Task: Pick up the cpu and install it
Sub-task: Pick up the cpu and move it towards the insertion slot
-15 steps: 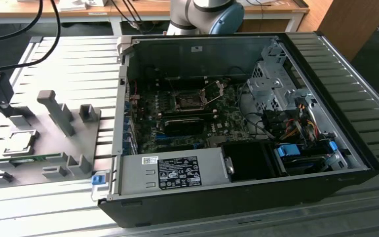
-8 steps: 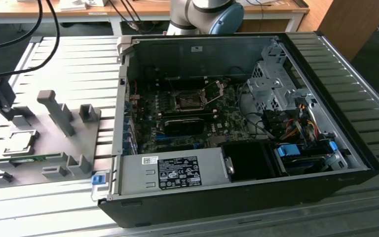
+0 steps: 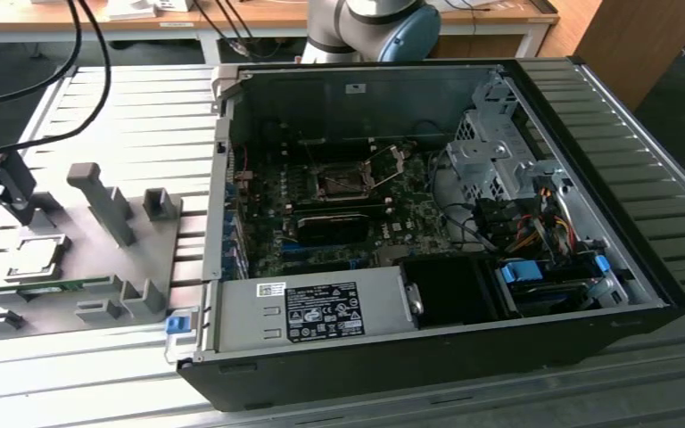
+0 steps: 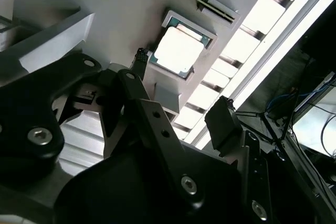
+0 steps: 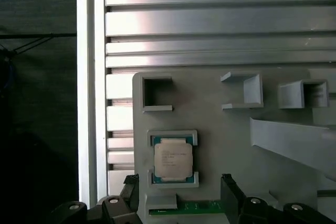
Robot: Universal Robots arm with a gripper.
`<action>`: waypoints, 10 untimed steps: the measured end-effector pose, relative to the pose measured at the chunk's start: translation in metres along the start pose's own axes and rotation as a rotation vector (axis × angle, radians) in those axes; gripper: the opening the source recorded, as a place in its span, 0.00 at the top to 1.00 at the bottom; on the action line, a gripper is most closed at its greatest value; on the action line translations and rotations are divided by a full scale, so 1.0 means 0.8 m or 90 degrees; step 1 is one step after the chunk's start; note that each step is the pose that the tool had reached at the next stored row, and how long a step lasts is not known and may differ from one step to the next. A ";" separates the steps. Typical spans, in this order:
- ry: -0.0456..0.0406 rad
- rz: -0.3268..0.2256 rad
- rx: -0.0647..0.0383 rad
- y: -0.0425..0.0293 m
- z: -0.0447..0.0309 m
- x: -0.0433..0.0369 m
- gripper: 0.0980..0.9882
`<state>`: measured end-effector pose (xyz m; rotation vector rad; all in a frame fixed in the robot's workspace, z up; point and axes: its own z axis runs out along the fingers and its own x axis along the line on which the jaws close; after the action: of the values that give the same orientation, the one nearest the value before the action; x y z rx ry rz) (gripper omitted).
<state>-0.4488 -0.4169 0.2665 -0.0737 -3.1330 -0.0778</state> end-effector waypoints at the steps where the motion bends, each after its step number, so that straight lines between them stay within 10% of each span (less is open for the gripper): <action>1: 0.0004 0.000 0.000 -0.0001 0.0023 0.000 0.30; 10: 0.0015 -0.002 0.004 0.0002 0.0175 0.000 0.30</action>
<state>-0.4492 -0.4160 0.2525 -0.0695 -3.1308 -0.0675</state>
